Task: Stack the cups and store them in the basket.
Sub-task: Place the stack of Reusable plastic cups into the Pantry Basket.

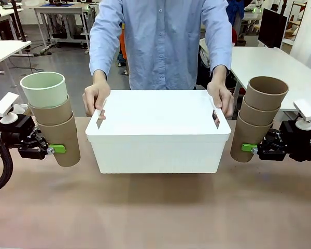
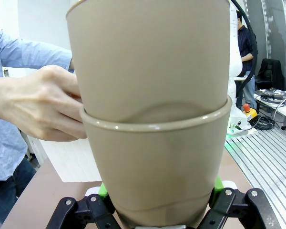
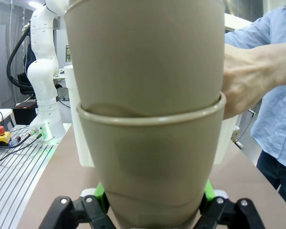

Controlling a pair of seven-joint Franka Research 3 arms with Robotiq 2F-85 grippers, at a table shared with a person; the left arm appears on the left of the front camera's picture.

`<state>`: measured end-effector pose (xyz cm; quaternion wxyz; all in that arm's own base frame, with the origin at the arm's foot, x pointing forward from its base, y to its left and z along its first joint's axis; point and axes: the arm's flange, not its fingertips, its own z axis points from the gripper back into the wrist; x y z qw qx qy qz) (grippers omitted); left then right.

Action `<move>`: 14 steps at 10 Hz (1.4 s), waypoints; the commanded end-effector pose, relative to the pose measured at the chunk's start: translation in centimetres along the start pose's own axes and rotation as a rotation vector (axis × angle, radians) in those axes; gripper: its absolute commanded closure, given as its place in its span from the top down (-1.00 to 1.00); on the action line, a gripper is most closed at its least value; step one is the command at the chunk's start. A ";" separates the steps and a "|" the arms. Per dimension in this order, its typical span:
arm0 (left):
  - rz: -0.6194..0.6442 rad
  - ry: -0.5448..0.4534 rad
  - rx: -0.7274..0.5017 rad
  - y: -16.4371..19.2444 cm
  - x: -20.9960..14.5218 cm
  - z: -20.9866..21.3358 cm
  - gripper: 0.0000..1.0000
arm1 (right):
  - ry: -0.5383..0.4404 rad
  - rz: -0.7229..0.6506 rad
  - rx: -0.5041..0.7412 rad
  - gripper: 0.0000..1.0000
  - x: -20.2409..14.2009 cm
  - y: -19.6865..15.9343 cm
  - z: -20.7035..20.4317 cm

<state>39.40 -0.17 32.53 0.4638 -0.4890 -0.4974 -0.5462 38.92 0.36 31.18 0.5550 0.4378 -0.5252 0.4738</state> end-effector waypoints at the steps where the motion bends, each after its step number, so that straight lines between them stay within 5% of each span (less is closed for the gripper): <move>1: -0.015 -0.006 -0.004 -0.1 0.4 -0.1 0.70 | -0.011 0.019 -0.011 0.69 0.3 -0.1 0.0; 14: -0.015 -0.006 -0.004 -0.1 0.4 -0.1 0.70 | -0.011 0.019 -0.011 0.69 0.3 -0.1 0.0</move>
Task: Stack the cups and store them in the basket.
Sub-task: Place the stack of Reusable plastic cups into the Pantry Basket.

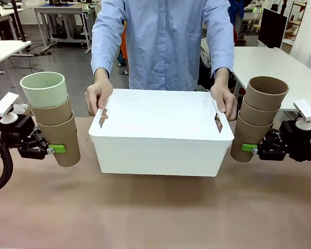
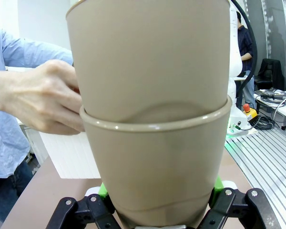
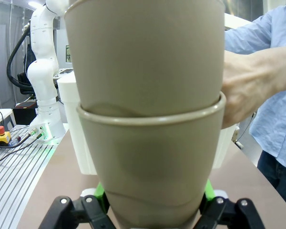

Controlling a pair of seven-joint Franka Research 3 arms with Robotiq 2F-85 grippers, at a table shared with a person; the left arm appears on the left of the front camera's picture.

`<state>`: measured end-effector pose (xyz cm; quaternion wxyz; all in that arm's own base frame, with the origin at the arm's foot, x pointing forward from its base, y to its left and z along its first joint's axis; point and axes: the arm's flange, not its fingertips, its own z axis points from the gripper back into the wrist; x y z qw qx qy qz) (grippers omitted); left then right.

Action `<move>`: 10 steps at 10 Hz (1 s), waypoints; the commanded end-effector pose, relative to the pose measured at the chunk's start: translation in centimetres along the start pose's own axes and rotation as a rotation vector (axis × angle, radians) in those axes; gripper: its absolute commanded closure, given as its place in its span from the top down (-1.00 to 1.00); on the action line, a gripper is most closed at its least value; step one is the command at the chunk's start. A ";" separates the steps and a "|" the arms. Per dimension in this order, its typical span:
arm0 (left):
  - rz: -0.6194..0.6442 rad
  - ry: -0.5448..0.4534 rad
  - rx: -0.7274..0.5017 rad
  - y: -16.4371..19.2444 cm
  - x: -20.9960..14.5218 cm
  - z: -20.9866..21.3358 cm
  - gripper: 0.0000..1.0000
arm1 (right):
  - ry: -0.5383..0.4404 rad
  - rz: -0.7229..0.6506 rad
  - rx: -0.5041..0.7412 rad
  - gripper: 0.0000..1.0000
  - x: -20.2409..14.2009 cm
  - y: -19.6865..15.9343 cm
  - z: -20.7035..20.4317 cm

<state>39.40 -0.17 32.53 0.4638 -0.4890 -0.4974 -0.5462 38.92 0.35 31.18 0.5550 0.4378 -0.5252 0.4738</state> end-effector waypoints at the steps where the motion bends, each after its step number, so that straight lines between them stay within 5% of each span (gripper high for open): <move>1: -0.015 -0.006 -0.004 -0.1 0.4 -0.1 0.70 | -0.011 0.019 -0.011 0.69 0.3 -0.1 0.0; 9: -0.015 -0.006 -0.004 -0.1 0.4 -0.1 0.70 | 0.000 0.000 0.000 0.69 0.0 0.0 0.0; 10: -0.015 -0.006 -0.004 -0.1 0.4 -0.1 0.70 | 0.025 -0.012 -0.033 0.69 2.9 0.5 0.7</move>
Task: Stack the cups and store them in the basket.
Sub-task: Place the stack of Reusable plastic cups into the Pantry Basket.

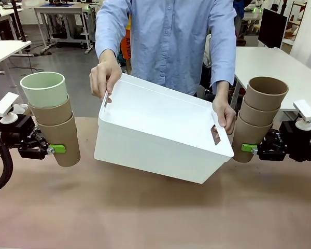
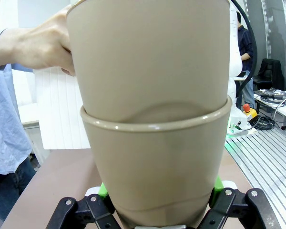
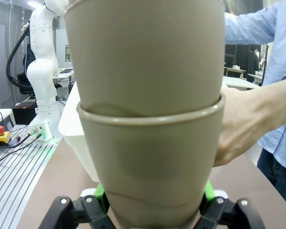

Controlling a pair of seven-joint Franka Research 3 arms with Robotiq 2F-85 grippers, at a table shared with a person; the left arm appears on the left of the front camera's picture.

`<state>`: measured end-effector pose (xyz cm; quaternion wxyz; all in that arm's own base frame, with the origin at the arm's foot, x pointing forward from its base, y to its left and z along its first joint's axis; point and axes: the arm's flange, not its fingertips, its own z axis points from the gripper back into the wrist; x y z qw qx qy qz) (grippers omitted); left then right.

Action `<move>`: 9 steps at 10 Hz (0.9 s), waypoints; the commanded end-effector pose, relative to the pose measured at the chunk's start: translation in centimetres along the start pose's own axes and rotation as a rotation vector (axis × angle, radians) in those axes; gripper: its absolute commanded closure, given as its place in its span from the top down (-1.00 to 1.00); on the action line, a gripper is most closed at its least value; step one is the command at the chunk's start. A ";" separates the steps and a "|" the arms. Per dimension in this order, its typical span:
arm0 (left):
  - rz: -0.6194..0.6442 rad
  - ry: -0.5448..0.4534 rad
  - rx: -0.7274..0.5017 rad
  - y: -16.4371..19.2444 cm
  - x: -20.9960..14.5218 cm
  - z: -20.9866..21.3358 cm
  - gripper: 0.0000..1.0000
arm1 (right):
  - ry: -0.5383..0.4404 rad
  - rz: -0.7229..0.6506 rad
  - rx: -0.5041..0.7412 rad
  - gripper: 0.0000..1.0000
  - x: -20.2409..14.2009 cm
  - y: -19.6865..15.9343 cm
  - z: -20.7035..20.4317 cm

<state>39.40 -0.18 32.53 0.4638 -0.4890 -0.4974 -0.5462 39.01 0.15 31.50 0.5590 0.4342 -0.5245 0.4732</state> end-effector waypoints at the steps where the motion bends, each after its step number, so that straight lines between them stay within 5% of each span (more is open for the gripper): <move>1: -0.015 -0.006 -0.004 -0.1 0.4 -0.1 0.70 | 0.021 -0.032 -0.035 0.69 5.0 0.8 1.0; 9: -0.015 -0.006 -0.004 -0.1 0.4 -0.1 0.70 | 0.334 -0.057 -0.111 0.69 20.0 2.9 -2.5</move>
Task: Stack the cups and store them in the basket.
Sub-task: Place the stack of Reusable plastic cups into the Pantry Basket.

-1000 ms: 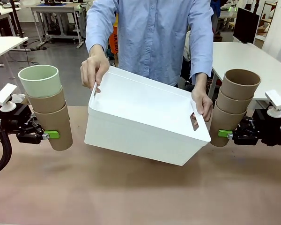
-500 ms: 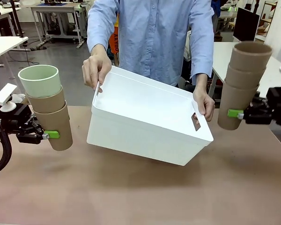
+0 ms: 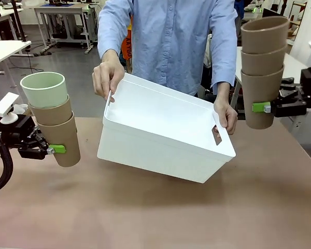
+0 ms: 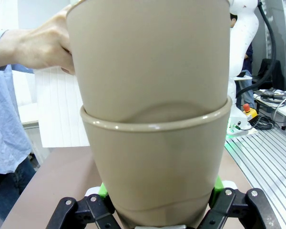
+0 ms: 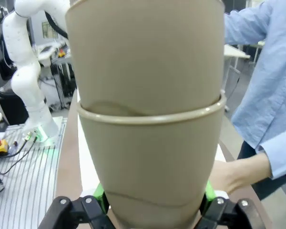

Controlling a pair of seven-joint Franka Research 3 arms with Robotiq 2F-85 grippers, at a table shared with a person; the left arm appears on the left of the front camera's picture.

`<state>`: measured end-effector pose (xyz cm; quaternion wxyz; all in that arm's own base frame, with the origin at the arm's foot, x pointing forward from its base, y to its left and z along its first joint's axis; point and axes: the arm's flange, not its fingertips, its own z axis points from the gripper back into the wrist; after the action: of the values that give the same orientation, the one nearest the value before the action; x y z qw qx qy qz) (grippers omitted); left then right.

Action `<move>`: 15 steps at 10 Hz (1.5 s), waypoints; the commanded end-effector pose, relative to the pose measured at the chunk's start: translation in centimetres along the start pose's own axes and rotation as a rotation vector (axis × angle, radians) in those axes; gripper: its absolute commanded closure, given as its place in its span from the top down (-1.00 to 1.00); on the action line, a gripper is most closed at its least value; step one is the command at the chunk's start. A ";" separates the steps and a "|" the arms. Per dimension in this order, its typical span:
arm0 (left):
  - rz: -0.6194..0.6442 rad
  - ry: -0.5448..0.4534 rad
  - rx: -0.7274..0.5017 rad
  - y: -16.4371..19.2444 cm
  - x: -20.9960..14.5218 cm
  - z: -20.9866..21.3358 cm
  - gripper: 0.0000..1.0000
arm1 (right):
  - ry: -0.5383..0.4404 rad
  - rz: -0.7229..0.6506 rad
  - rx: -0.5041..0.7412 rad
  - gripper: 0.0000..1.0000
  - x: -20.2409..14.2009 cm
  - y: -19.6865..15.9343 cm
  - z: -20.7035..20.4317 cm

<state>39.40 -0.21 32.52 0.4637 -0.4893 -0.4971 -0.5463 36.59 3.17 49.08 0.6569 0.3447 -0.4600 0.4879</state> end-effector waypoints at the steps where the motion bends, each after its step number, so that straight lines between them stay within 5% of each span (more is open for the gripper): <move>1: -0.015 -0.006 -0.003 -0.1 0.4 -0.1 0.70 | 0.116 0.007 -0.008 0.69 4.2 0.8 -1.5; 6: -0.015 -0.006 -0.003 -0.1 0.4 -0.1 0.70 | 0.358 0.056 -0.017 0.69 8.9 1.8 -8.5; 15: -0.015 -0.006 -0.003 -0.1 0.4 -0.1 0.70 | 0.673 0.063 0.007 0.69 6.5 1.4 -23.4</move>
<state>39.44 -0.21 32.39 0.4646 -0.4897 -0.4964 -0.5458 41.54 25.63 46.21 0.7435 0.1675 -0.2326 0.6042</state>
